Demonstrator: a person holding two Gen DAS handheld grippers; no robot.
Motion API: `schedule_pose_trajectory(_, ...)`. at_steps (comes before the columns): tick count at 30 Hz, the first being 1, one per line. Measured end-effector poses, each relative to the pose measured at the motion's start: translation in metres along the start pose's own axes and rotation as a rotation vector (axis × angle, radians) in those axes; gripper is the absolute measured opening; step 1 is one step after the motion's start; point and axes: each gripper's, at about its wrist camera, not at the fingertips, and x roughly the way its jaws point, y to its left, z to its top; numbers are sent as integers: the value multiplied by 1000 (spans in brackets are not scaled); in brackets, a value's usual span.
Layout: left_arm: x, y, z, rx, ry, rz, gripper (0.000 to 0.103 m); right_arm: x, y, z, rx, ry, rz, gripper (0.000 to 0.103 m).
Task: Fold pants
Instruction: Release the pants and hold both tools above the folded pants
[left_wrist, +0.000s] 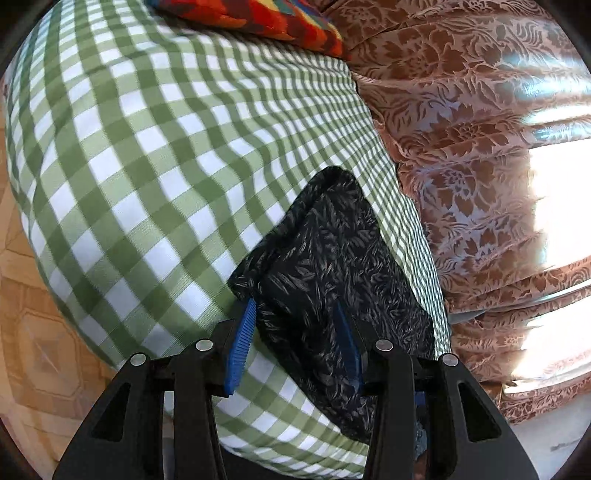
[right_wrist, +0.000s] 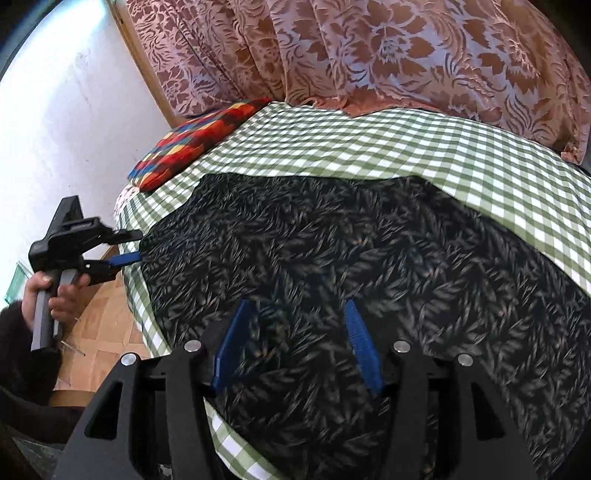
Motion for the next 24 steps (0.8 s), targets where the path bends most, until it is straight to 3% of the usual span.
schedule_pose_trajectory(1,-2,-3,2,18,-20,10,11,2,0,-1,3,6,1,55)
schedule_pose_trajectory(3,-12,-18,1,78,-68,-2,8,8,-2,-4,16,27,-1,55)
schedule_pose_trajectory(5,-19,-30,0,151,-90,50,6,12,-3,-7,20,38,-5,55)
schedule_pose_trajectory(9,1,-12,-2,160,-24,203,5,19,-1,-13,0,42,-6,61)
schedule_pose_trajectory(12,7,-12,-2,170,-19,225,7,22,0,-14,-2,38,-2,65)
schedule_pose_trajectory(14,2,-24,-2,211,-43,274,15,22,0,-15,-5,35,-2,65)
schedule_pose_trajectory(16,-5,-46,-9,321,-97,370,16,22,-2,-15,2,32,4,65)
schedule_pose_trajectory(18,-9,-69,-21,450,-149,420,16,22,-2,-15,3,31,4,65)
schedule_pose_trajectory(22,-5,-100,-41,604,-177,437,16,21,0,-16,-1,30,-4,66)
schedule_pose_trajectory(24,3,-112,-50,638,-168,423,22,19,2,-15,0,27,-8,65)
